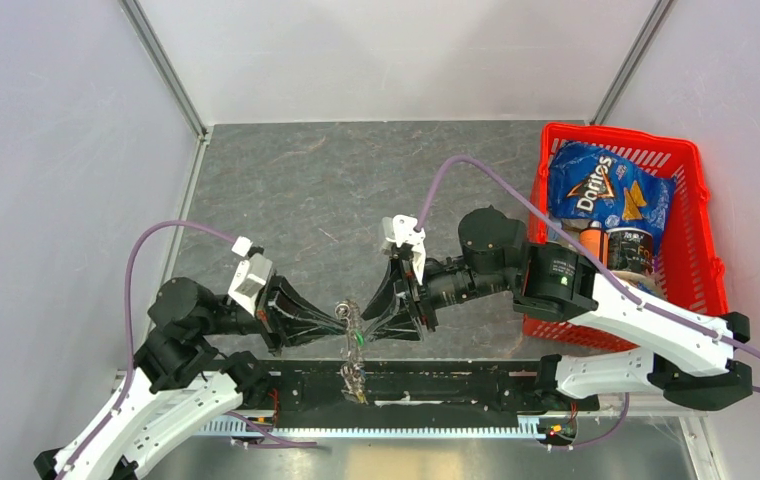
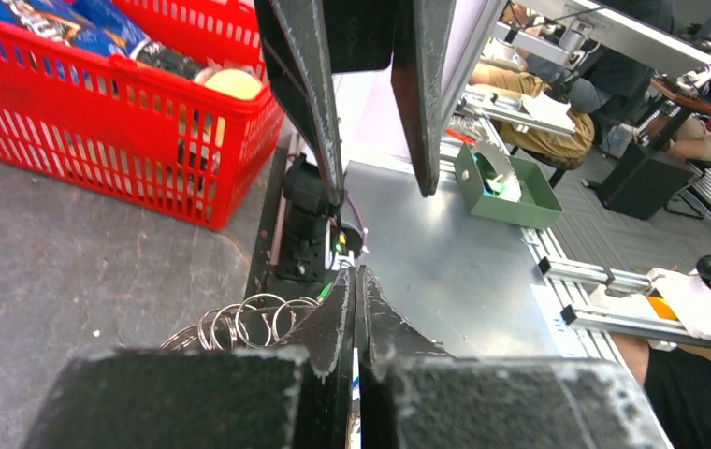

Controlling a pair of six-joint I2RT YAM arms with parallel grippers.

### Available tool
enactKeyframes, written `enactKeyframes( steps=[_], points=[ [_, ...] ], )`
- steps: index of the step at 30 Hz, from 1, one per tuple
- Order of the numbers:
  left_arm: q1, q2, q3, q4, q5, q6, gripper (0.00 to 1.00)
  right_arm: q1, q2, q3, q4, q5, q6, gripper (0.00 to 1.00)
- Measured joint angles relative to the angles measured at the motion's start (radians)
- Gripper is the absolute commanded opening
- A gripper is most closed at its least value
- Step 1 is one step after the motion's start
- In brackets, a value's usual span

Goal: Put the keys on the keyring

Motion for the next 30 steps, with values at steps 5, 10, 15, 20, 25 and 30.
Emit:
enactKeyframes(
  steps=[5, 10, 15, 20, 25, 30],
  points=[
    [0.0, -0.005, -0.006, 0.11, -0.027, -0.03, 0.02, 0.0, 0.0, -0.001, 0.026, 0.017, 0.001, 0.45],
    [0.0, -0.001, -0.006, 0.21, -0.028, -0.061, 0.02, 0.0, 0.0, -0.001, 0.03, 0.027, -0.003, 0.43],
    [0.0, 0.014, -0.006, 0.274, -0.022, -0.086, 0.02, 0.0, 0.009, 0.001, 0.032, 0.027, -0.005, 0.42],
    [0.0, 0.02, -0.006, 0.299, -0.015, -0.097, 0.02, 0.0, 0.01, 0.001, 0.037, 0.026, -0.007, 0.41],
    [0.0, 0.021, -0.006, 0.31, -0.005, -0.104, 0.02, 0.0, 0.01, 0.001, 0.045, 0.026, -0.008, 0.39],
    [0.0, 0.024, -0.006, 0.318, 0.004, -0.105, 0.02, 0.0, 0.01, 0.001, 0.056, 0.026, -0.008, 0.36]
  ],
)
